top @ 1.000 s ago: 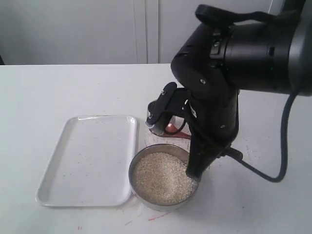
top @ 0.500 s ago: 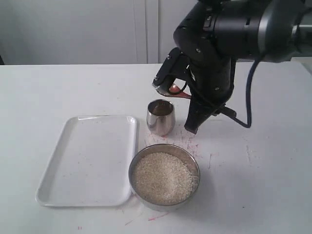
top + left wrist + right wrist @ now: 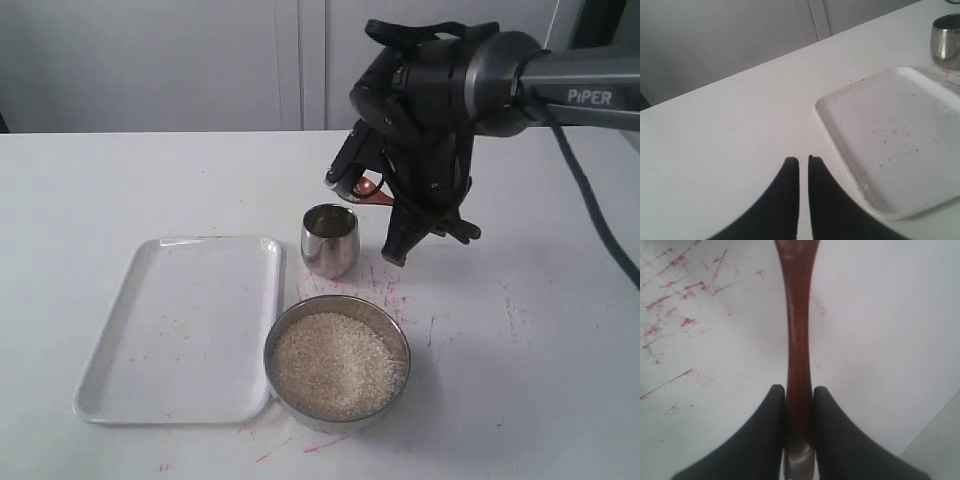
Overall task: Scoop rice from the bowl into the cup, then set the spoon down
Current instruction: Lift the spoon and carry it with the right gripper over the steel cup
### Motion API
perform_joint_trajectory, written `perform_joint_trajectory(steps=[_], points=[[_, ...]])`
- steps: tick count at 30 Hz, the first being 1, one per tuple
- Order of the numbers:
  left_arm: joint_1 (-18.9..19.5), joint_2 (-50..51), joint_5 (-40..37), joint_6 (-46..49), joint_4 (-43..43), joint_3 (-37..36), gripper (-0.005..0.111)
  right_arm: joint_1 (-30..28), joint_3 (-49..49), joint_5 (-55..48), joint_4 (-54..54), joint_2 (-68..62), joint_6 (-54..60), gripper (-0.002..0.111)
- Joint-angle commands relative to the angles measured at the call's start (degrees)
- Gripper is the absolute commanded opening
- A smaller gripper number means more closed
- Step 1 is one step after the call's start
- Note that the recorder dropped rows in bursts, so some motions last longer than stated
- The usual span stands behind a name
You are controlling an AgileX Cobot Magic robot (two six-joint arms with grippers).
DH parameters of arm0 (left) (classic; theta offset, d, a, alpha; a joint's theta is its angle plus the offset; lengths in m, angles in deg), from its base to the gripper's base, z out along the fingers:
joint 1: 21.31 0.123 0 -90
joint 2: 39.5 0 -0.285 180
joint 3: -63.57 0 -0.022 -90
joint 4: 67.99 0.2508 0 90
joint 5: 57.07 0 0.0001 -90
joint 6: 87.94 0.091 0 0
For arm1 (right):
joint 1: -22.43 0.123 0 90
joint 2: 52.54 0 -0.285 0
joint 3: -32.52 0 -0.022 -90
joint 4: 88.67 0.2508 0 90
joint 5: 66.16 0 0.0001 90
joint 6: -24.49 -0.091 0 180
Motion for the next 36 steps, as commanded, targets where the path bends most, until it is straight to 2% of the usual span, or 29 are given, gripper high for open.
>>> perform_joint_trajectory(steps=[1, 8, 26, 36], points=[[-0.2, -0.1, 0.2, 0.1, -0.3, 0.2, 0.014, -0.5, 1.3, 1.3, -1.1, -0.5, 0.9, 0.000], [-0.2, -0.1, 0.2, 0.1, -0.3, 0.2, 0.014, -0.5, 1.9, 1.7, -2.6, -0.9, 3.0, 0.000], [-0.2, -0.1, 0.2, 0.1, -0.3, 0.2, 0.014, 2.4, 1.9, 1.7, -12.2, -0.8, 20.3, 0.000], [-0.2, -0.1, 0.2, 0.1, -0.3, 0.2, 0.014, 2.5, 1.9, 1.3, -16.3, 0.0, 22.7, 0.000]])
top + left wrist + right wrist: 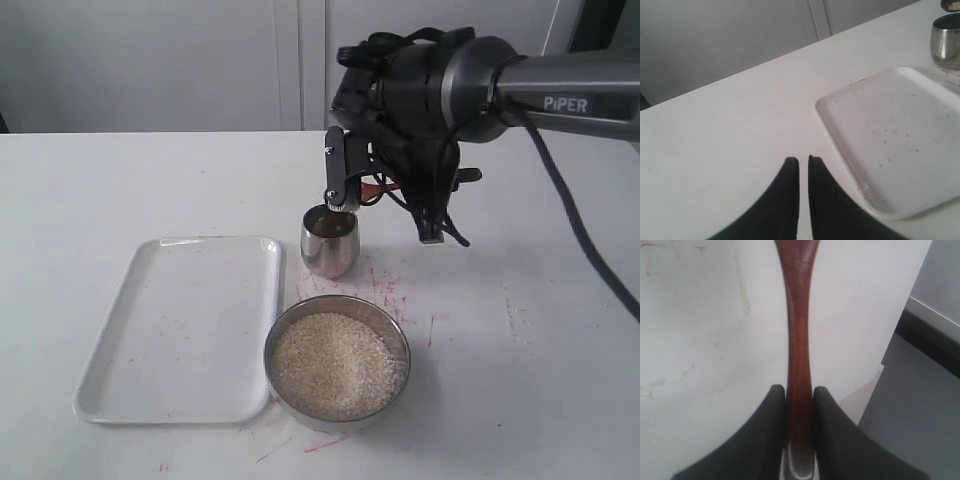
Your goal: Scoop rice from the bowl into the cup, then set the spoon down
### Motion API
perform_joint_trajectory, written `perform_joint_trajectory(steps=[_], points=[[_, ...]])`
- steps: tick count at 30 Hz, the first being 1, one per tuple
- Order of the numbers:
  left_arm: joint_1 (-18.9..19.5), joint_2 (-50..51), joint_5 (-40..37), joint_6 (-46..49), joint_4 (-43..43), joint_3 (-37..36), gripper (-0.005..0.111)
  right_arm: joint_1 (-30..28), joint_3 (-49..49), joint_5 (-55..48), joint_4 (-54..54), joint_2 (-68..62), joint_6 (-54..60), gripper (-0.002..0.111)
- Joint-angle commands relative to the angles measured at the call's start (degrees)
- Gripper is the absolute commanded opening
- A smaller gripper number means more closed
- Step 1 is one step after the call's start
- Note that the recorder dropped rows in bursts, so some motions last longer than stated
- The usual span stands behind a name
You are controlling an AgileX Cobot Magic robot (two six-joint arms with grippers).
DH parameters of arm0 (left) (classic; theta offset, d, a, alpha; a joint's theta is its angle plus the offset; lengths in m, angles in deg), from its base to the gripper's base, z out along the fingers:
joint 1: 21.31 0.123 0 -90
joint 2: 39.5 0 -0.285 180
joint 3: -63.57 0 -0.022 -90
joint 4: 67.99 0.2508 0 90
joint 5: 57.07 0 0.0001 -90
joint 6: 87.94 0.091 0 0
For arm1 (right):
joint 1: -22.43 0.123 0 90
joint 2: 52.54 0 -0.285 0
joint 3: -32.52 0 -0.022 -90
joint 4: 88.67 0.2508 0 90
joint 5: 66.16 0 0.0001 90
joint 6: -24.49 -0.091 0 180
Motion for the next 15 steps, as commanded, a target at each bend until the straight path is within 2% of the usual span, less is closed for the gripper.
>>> perform_joint_trajectory(steps=[1, 15], points=[[-0.2, -0.1, 0.2, 0.1, -0.3, 0.2, 0.014, 0.2, 0.4, -0.6, -1.4, 1.1, 3.1, 0.000], [-0.2, -0.1, 0.2, 0.1, -0.3, 0.2, 0.014, 3.3, 0.4, -0.1, -5.9, 1.9, 5.1, 0.000]])
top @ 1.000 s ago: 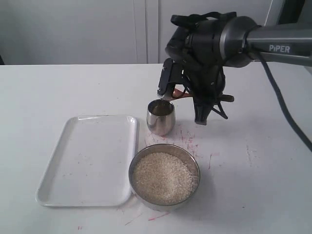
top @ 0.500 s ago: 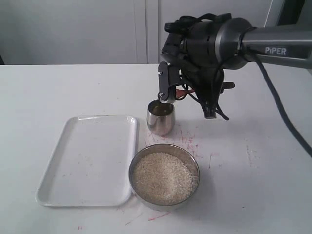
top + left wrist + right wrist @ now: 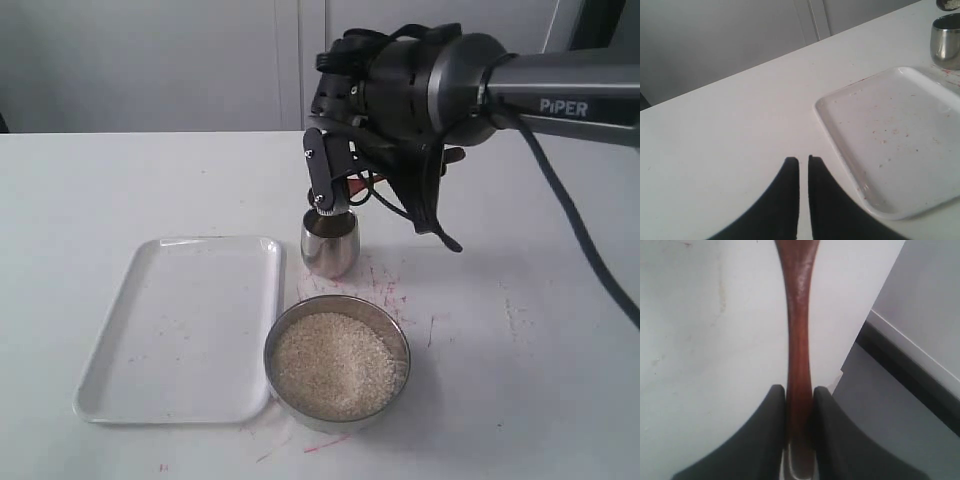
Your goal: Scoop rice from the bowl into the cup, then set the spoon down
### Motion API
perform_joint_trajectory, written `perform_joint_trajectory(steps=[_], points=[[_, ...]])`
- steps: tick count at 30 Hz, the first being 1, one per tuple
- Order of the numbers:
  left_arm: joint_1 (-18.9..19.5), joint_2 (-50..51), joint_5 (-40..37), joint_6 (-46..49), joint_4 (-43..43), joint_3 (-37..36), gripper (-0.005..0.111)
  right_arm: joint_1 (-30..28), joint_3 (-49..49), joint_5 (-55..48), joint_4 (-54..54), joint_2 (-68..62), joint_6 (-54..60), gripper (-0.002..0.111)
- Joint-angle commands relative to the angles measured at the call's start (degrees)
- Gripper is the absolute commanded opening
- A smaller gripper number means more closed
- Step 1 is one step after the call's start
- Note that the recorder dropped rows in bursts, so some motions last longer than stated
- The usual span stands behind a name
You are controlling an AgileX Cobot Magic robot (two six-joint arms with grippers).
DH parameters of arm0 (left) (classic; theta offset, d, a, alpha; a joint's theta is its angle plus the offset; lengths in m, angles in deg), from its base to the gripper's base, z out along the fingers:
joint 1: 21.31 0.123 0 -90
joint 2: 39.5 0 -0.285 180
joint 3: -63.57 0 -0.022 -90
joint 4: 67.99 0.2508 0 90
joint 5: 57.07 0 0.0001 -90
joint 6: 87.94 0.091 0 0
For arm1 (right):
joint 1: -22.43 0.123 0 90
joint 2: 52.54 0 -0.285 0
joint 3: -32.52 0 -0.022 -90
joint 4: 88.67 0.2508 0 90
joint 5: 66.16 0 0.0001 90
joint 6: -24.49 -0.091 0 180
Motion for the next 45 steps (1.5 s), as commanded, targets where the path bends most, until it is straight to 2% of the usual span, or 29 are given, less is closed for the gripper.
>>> perform_joint_trajectory(steps=[1, 23, 45], points=[[-0.2, -0.1, 0.2, 0.1, -0.3, 0.2, 0.014, 0.2, 0.4, -0.3, -1.9, 0.6, 0.9, 0.000], [-0.2, -0.1, 0.2, 0.1, -0.3, 0.2, 0.014, 1.2, 0.4, -4.0, -9.8, 1.5, 2.0, 0.000], [-0.2, -0.1, 0.2, 0.1, -0.3, 0.2, 0.014, 1.8, 0.4, -3.5, -10.1, 1.5, 0.8, 0.000]])
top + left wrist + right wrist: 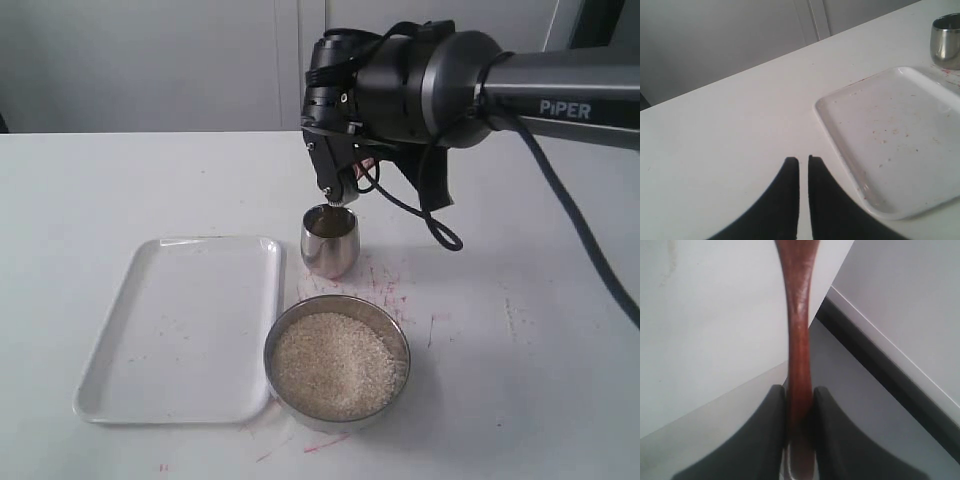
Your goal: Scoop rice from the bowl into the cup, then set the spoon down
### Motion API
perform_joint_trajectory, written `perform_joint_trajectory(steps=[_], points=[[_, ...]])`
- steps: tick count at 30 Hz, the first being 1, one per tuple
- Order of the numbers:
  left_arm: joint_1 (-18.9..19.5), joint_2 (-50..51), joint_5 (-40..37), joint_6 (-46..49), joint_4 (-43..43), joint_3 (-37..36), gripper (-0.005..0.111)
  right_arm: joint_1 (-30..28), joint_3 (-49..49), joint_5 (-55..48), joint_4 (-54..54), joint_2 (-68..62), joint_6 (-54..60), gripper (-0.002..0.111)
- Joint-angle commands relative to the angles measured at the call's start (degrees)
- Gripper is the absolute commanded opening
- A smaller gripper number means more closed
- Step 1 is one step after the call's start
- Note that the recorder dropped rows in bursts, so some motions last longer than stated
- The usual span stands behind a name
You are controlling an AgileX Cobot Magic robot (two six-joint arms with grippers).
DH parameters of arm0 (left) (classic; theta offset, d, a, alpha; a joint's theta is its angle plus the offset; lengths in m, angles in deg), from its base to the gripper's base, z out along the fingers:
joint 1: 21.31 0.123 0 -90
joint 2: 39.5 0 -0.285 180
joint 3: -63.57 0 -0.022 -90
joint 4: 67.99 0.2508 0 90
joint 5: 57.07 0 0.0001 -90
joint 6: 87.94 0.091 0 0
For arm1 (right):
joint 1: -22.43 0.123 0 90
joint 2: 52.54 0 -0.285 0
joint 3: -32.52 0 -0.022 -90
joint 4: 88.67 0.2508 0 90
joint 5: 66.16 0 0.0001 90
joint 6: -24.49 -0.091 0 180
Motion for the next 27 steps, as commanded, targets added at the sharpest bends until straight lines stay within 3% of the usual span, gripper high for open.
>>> perform_joint_trajectory(steps=[1, 27], points=[[-0.2, -0.1, 0.2, 0.1, -0.3, 0.2, 0.014, 0.0, 0.4, -0.5, -0.7, 0.7, 1.0, 0.000], [-0.2, -0.1, 0.2, 0.1, -0.3, 0.2, 0.014, 0.1, -0.6, -2.6, -1.6, -3.0, -1.3, 0.000]])
